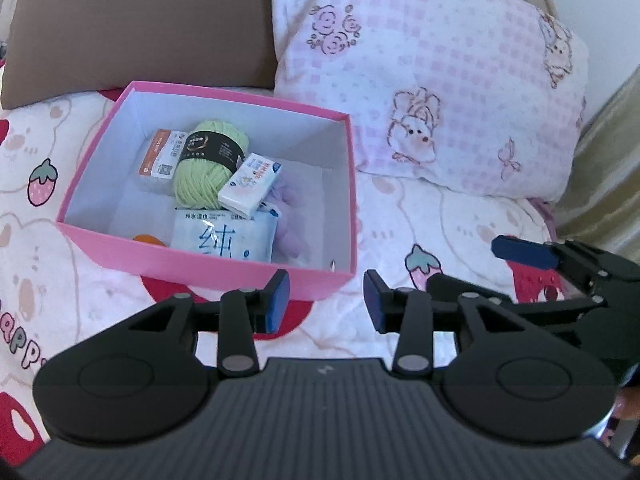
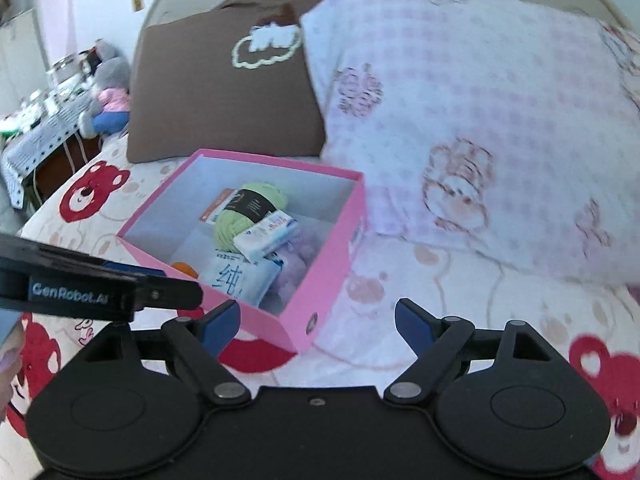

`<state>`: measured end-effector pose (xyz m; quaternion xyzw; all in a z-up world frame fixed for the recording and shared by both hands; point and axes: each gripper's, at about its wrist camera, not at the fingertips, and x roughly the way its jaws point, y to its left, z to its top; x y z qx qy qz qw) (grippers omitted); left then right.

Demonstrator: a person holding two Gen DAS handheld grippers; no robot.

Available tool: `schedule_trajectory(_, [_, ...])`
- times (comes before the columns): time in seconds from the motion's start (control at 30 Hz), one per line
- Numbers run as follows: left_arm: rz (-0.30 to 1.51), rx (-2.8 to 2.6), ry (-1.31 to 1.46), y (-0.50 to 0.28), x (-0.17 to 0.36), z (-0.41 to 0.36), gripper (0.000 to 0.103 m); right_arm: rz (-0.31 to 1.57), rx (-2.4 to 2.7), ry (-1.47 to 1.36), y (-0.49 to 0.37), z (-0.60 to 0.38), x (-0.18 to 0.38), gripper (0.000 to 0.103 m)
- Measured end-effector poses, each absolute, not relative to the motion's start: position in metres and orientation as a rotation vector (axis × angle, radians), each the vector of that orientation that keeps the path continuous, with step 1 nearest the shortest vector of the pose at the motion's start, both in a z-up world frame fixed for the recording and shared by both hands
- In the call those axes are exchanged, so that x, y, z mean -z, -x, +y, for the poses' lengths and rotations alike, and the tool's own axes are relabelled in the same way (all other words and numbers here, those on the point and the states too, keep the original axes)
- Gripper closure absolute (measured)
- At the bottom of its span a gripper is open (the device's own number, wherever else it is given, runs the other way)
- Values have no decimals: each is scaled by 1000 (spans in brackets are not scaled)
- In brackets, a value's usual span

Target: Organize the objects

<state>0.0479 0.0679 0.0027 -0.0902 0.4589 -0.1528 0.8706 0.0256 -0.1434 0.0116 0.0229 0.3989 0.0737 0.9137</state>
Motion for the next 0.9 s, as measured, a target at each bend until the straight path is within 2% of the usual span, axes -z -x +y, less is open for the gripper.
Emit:
schedule_trajectory(0.37, [925,288,96,-13,-15,60,59,858,-35,-46,14,-155,-13,15])
schedule_trajectory(0.67, [950,312,90,3,-14,42,51,842,39,-86,36,-165,-20,13])
schedule_trajectory(0.77, [952,306,84,5,-14,41,47,856,65,-102,42,-166,-20,12])
schedule_trajectory(0.9, [955,299,114,7,-15,44,28,871,116,-101,46,-166,-21,12])
